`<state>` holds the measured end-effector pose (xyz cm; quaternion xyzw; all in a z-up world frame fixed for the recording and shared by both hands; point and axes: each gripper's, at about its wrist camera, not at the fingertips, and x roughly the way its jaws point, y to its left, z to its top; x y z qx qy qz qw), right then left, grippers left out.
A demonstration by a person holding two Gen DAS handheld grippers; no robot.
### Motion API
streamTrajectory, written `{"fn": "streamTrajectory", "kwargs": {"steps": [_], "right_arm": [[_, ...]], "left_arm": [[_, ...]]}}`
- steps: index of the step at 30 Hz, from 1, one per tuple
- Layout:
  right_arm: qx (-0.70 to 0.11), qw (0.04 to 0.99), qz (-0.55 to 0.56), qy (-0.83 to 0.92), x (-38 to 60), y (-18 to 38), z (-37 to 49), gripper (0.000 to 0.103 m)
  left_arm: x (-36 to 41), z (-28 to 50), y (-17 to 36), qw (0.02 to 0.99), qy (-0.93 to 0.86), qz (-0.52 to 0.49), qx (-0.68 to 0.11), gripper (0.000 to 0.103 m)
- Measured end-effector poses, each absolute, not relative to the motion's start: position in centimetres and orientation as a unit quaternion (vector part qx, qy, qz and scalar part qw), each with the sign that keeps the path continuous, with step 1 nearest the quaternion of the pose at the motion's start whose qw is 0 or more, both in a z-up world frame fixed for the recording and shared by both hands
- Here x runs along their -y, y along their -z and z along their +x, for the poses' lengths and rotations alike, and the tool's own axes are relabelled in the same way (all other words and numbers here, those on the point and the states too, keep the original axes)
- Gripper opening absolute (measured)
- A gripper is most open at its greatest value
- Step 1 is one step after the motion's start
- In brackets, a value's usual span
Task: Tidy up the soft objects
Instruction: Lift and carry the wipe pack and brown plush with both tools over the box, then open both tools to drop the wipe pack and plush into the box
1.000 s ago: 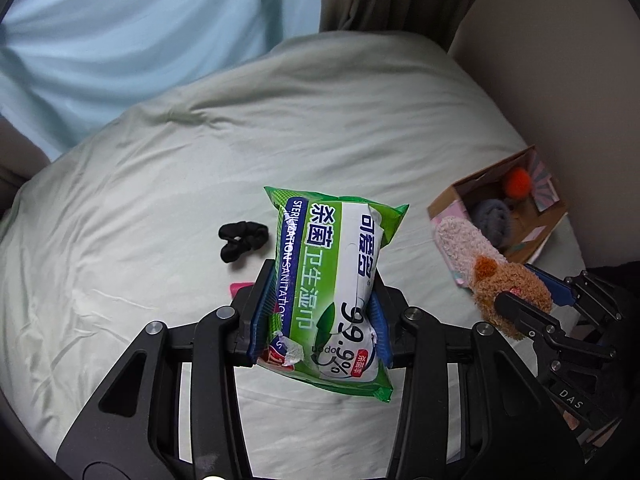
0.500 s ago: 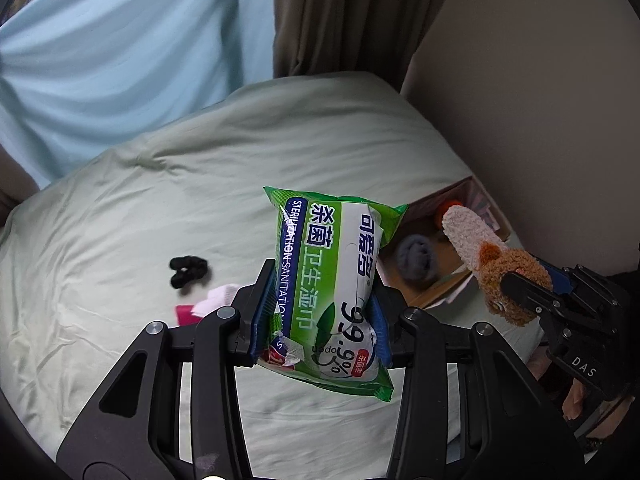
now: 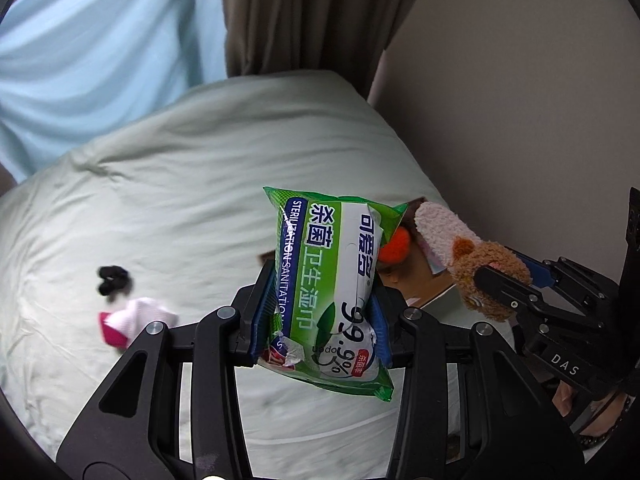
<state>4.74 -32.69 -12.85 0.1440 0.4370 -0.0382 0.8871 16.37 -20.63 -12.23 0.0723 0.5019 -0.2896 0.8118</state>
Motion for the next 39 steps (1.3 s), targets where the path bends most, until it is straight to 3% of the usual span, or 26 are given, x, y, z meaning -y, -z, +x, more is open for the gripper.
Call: {"fn": "streamTrajectory", "kwargs": {"steps": [21,31,33,34,35,37,38,39], "right_arm": [[-0.525,0.828,0.199,-0.003,44.2,28.0,10.1,0.034],[-0.539,0.820,0.191,-0.029,43.9,31.2,10.9,0.034],[-0.543,0.819,0.180,-0.035,43.6,31.9,11.1,0.034],[-0.547,0.818,0.175,-0.041,43.4,32.2,11.1,0.038],[-0.548,0.818,0.171,-0.043,43.3,32.3,11.1,0.042],[-0.543,0.825,0.151,-0.038,42.8,32.6,11.0,0.061],[-0.541,0.828,0.144,-0.037,42.7,32.7,10.9,0.069],[-0.539,0.830,0.137,-0.038,42.6,32.8,10.8,0.086]], "left_arm": [[33.1,19.0,28.5,0.773,0.240,0.084,-0.581,0.037],[34.6,19.9,30.9,0.765,0.247,0.119,-0.582,0.037],[34.4,20.3,31.2,0.762,0.246,0.114,-0.588,0.043],[34.3,20.6,31.2,0.761,0.246,0.112,-0.590,0.057],[34.2,20.9,31.0,0.762,0.243,0.112,-0.590,0.083],[33.6,21.0,30.6,0.768,0.236,0.116,-0.584,0.103],[33.3,21.1,30.4,0.771,0.234,0.118,-0.581,0.103],[33.1,21.3,30.4,0.770,0.231,0.122,-0.582,0.103]]}}
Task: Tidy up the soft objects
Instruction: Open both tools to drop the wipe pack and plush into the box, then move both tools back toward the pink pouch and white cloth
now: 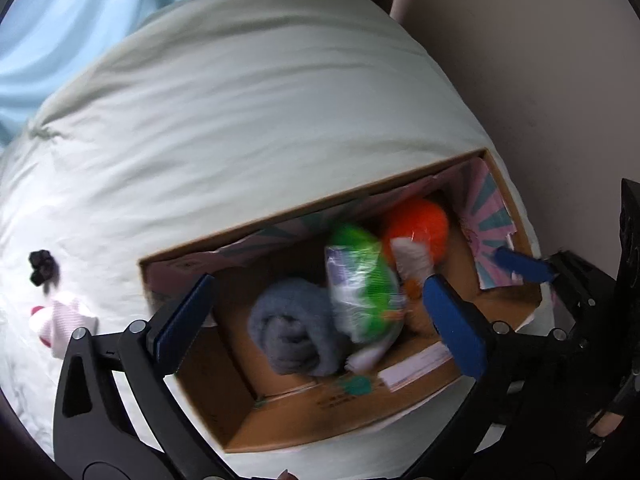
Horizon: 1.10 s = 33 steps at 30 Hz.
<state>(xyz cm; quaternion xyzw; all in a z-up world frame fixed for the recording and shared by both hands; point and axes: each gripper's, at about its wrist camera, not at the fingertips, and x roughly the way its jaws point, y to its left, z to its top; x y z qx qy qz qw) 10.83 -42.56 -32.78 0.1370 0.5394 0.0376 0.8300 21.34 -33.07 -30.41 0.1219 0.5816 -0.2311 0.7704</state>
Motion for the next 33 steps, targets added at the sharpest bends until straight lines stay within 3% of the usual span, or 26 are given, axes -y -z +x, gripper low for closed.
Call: {"fn": "streamTrajectory", "kwargs": {"steps": [1,2,16,33], "right_arm": [[-0.537,0.832,0.132,-0.038,42.5,32.8,10.7,0.095],[-0.537,0.833,0.128,-0.038,42.5,33.0,10.5,0.096],[-0.509,0.852,0.123,-0.009,42.0,29.7,8.5,0.096],[-0.459,0.882,0.105,0.007,35.4,16.9,4.6,0.096]], "left_arm": [[32.8,21.4,30.4,0.770,0.227,0.127,-0.582,0.103],[32.5,21.3,30.3,0.771,0.224,0.129,-0.582,0.103],[28.8,18.7,27.7,0.779,0.207,0.113,-0.582,0.103],[17.8,12.9,15.7,0.837,0.181,0.073,-0.511,0.103]]}}
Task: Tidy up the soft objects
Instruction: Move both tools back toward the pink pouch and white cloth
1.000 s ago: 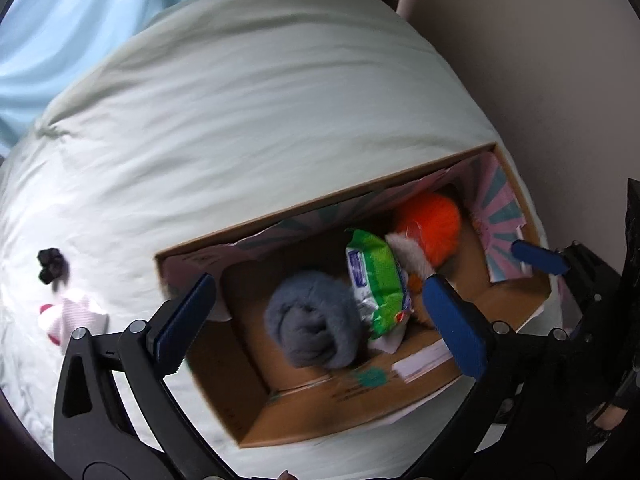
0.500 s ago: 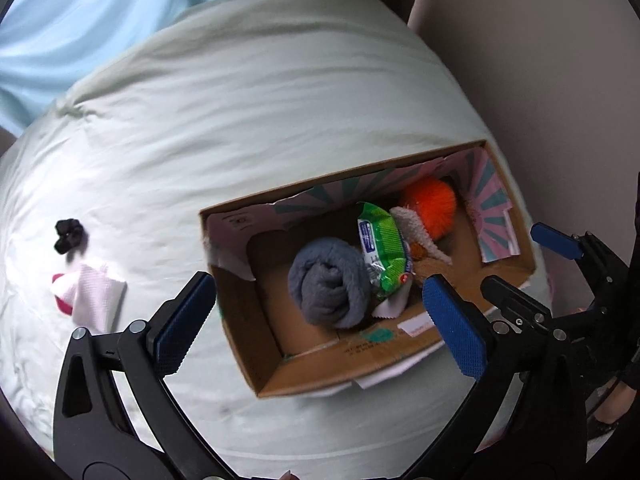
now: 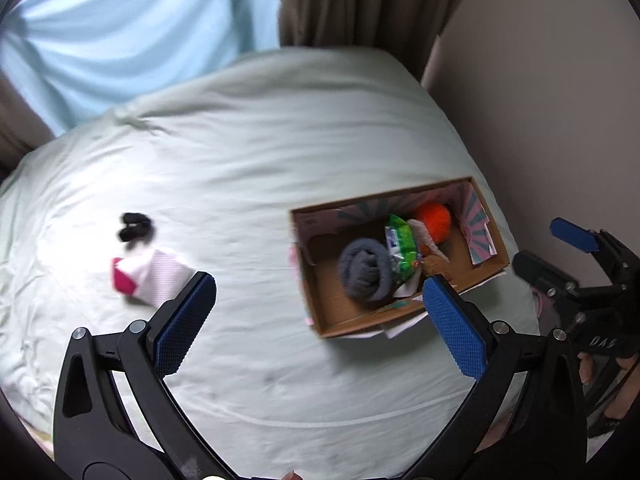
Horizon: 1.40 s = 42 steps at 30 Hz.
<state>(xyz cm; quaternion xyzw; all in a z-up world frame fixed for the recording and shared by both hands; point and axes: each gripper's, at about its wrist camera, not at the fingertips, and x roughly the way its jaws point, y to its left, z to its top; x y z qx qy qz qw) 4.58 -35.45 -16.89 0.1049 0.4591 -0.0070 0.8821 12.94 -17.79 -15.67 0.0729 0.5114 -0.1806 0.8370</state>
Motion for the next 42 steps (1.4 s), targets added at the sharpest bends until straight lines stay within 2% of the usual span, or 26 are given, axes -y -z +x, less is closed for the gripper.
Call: {"fn": "streamTrajectory", "kwargs": {"steps": [9,17,31,42], "right_arm": [[-0.414,0.903,0.112,0.002,27.4,10.1,2.4,0.096],[-0.391,0.914,0.097,-0.040,17.6,7.6,1.8,0.096],[-0.400,0.909,0.084,-0.080,5.6,9.6,5.1,0.096],[-0.410,0.906,0.093,-0.058,1.5,13.2,8.8,0.096]], "left_arm": [[5.9,8.6,9.8,0.873,0.136,0.032,-0.468,0.103],[-4.5,6.2,8.3,0.886,0.109,0.010,-0.450,0.103],[-17.8,7.8,10.7,0.881,0.100,0.011,-0.463,0.103],[-20.2,12.5,15.6,0.864,0.160,0.068,-0.473,0.103]]}}
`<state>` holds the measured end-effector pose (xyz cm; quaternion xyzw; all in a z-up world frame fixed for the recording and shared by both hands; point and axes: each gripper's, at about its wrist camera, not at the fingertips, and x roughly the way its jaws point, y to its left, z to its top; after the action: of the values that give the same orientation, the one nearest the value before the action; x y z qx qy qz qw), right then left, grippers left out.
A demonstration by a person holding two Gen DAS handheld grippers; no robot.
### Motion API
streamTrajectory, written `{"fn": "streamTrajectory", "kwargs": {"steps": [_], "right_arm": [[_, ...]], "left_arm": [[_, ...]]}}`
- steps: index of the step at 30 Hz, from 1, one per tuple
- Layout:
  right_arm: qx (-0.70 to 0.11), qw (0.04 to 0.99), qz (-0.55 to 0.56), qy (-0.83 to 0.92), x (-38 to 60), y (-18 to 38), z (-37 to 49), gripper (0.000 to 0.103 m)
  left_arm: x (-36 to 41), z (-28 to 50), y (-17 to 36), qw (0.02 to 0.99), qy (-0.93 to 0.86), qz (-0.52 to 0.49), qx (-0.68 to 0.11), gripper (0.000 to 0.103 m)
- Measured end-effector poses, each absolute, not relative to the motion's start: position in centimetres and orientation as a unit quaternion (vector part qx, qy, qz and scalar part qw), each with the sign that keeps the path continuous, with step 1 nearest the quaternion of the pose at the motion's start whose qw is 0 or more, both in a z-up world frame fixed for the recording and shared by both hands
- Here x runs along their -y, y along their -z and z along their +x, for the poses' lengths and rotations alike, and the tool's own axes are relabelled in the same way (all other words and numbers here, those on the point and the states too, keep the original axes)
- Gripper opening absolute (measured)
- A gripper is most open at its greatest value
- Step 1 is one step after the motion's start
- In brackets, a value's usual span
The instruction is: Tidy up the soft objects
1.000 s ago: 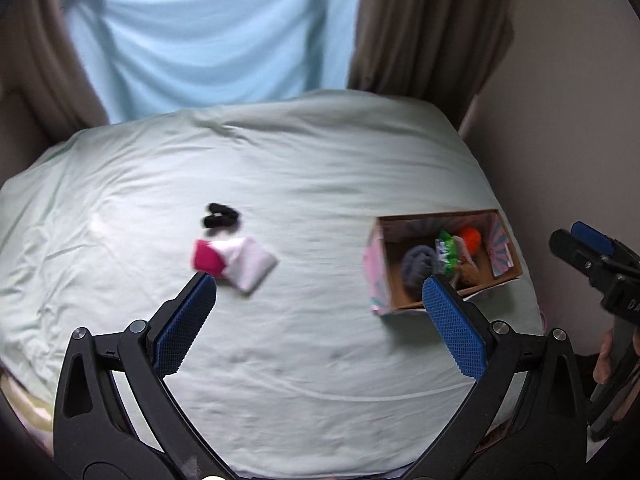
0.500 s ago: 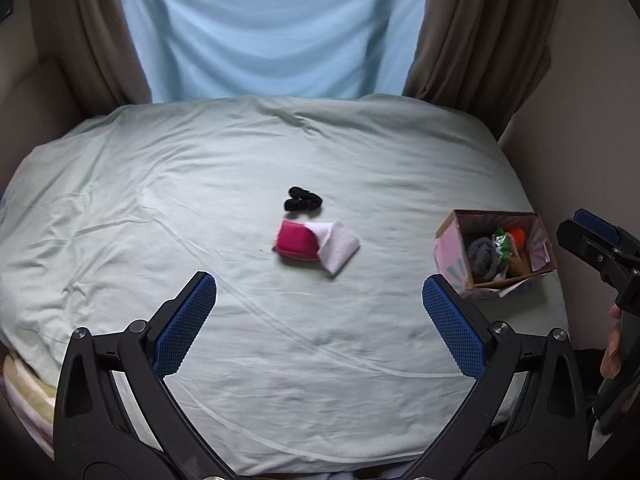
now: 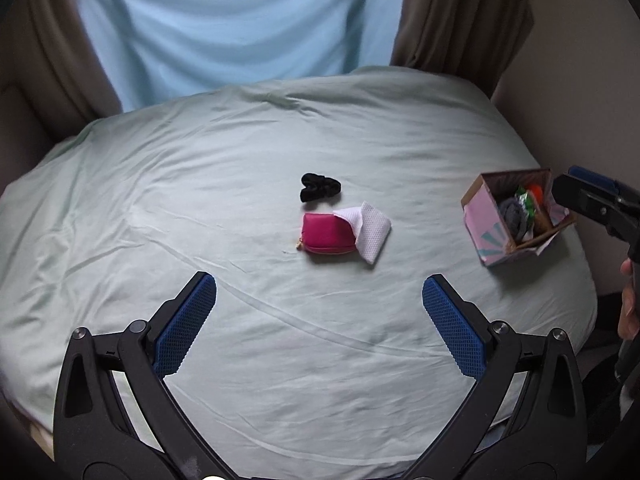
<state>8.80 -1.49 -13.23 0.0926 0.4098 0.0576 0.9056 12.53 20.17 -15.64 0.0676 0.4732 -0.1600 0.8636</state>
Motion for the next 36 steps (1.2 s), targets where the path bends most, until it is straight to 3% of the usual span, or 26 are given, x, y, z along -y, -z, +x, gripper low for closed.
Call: {"fn": "streamTrajectory", "kwargs": {"steps": [10,20,29,36], "right_arm": [[-0.437,0.893,0.085,-0.072,1.4,18.5,13.6,0.096],[-0.484,0.864,-0.002,-0.135,1.6,27.0,20.3,0.096],[-0.537,0.816,-0.075,-0.202,0.3,35.7,24.6,0.096],[-0.564,0.780,-0.113,-0.248,-0.6,40.5,26.9,0.096]], "left_arm": [[-17.3,18.6,22.4,0.836,0.214,0.151,-0.482,0.103],[-13.6,25.0,31.0,0.786,0.272,0.260,-0.491,0.103],[-9.8,26.7,38.7,0.702,0.357,0.412,-0.459,0.103],[-8.1,28.1,41.9,0.669,0.391,0.441,-0.453,0.103]]}}
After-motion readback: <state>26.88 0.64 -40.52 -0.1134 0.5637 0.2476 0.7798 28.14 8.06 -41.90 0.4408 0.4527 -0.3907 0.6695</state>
